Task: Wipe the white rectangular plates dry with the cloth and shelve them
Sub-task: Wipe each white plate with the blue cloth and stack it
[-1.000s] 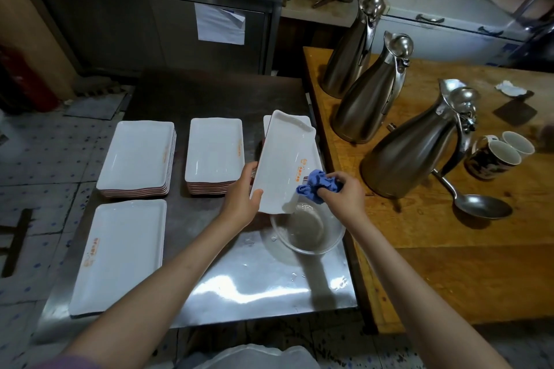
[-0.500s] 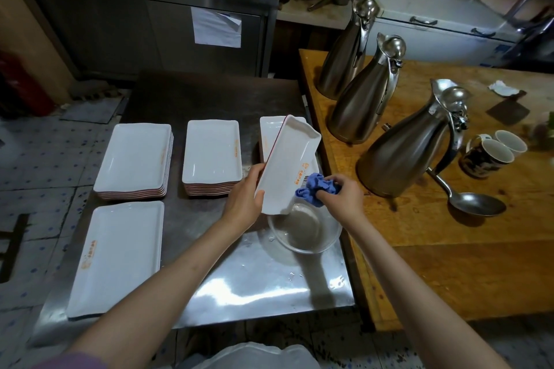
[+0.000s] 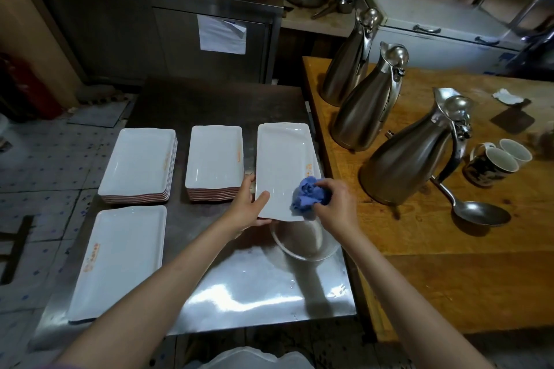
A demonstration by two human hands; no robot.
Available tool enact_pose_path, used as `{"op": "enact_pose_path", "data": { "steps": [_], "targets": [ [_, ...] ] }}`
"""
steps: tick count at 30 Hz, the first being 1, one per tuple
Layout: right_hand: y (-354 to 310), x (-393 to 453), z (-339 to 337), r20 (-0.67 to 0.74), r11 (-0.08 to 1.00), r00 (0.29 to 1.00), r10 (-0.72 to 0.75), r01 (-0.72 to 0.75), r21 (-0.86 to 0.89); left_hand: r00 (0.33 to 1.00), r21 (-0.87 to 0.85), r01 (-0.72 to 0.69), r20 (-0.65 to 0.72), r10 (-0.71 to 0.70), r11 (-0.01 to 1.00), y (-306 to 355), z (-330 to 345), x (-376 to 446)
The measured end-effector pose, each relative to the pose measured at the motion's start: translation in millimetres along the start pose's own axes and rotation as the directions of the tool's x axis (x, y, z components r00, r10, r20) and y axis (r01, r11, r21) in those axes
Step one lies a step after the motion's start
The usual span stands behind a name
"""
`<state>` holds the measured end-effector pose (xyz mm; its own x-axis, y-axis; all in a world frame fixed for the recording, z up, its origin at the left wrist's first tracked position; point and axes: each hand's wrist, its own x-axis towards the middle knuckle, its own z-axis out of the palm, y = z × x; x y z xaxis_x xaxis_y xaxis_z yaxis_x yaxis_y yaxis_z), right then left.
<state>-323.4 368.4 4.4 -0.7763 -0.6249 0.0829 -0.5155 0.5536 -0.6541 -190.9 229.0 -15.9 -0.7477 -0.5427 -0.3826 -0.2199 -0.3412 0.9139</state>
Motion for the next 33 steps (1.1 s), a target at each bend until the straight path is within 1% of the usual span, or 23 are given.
{"op": "enact_pose_path", "data": {
  "steps": [3, 5, 6, 7, 9, 10, 11, 12, 13, 15, 18, 22, 26, 28, 31, 33],
  "targets": [
    [-3, -3, 4, 0.095, 0.996, 0.992, -0.084, 0.087, -0.029, 1.000, -0.040, 0.025, 0.006, -0.025, 0.999, 0, -3, 1],
    [-6, -5, 3, 0.108, 0.993, 0.988, -0.115, 0.114, 0.014, 0.999, -0.053, 0.039, 0.006, -0.038, 0.998, -1, -6, 1],
    [-7, -5, 3, 0.080, 0.992, 0.990, -0.120, 0.117, 0.048, 0.999, -0.056, 0.042, 0.005, -0.042, 0.998, -2, -7, 1],
    [-8, -5, 4, 0.020, 0.991, 0.993, -0.114, 0.112, 0.076, 0.999, -0.057, 0.043, 0.003, -0.043, 0.997, -4, -8, 2],
    [-10, -5, 5, -0.128, 0.992, 0.991, -0.041, 0.056, 0.116, 0.999, -0.044, 0.047, -0.012, -0.048, 0.998, -6, -9, 2],
    [-13, -5, 4, -0.176, 0.988, 0.984, 0.013, 0.015, 0.152, 0.998, -0.041, 0.053, -0.020, -0.054, 0.998, -6, -9, 3],
    [-14, -5, 5, -0.184, 0.981, 0.981, 0.063, -0.027, 0.192, 0.998, -0.045, 0.061, -0.026, -0.062, 0.997, -7, -9, 4],
    [-15, -5, 5, -0.162, 0.975, 0.982, 0.094, -0.058, 0.214, 0.997, -0.054, 0.068, -0.027, -0.070, 0.996, -7, -10, 4],
    [-15, -5, 6, -0.124, 0.975, 0.986, 0.108, -0.080, 0.209, 0.997, -0.058, 0.071, -0.025, -0.073, 0.996, -6, -10, 4],
    [-14, -5, 7, -0.036, 0.986, 0.996, 0.083, -0.077, 0.145, 0.998, -0.057, 0.064, -0.018, -0.066, 0.996, -5, -10, 4],
    [-10, -8, 13, 0.057, 0.999, 0.998, -0.032, 0.032, 0.007, 0.999, -0.071, 0.053, -0.009, -0.054, 0.996, -3, -9, 3],
    [-3, -10, 22, 0.087, 0.982, 0.981, -0.172, 0.177, -0.065, 0.999, -0.041, 0.050, 0.017, -0.050, 0.998, -1, -10, 3],
    [-1, -7, 20, 0.055, 0.968, 0.970, -0.236, 0.240, -0.080, 0.998, -0.029, 0.056, 0.035, -0.055, 0.998, 1, -11, 1],
    [-5, -4, 18, 0.044, 0.971, 0.975, -0.219, 0.223, -0.089, 0.997, -0.024, 0.063, 0.049, -0.062, 0.998, 2, -11, -1],
    [-12, 5, 14, 0.018, 0.989, 0.992, -0.121, 0.122, -0.083, 0.995, -0.025, 0.070, 0.071, -0.068, 0.997, 6, -12, -2],
    [-14, 12, 11, 0.004, 0.993, 0.996, -0.094, 0.094, -0.076, 0.994, -0.022, 0.073, 0.083, -0.071, 0.997, 8, -13, -3]
  ]
}}
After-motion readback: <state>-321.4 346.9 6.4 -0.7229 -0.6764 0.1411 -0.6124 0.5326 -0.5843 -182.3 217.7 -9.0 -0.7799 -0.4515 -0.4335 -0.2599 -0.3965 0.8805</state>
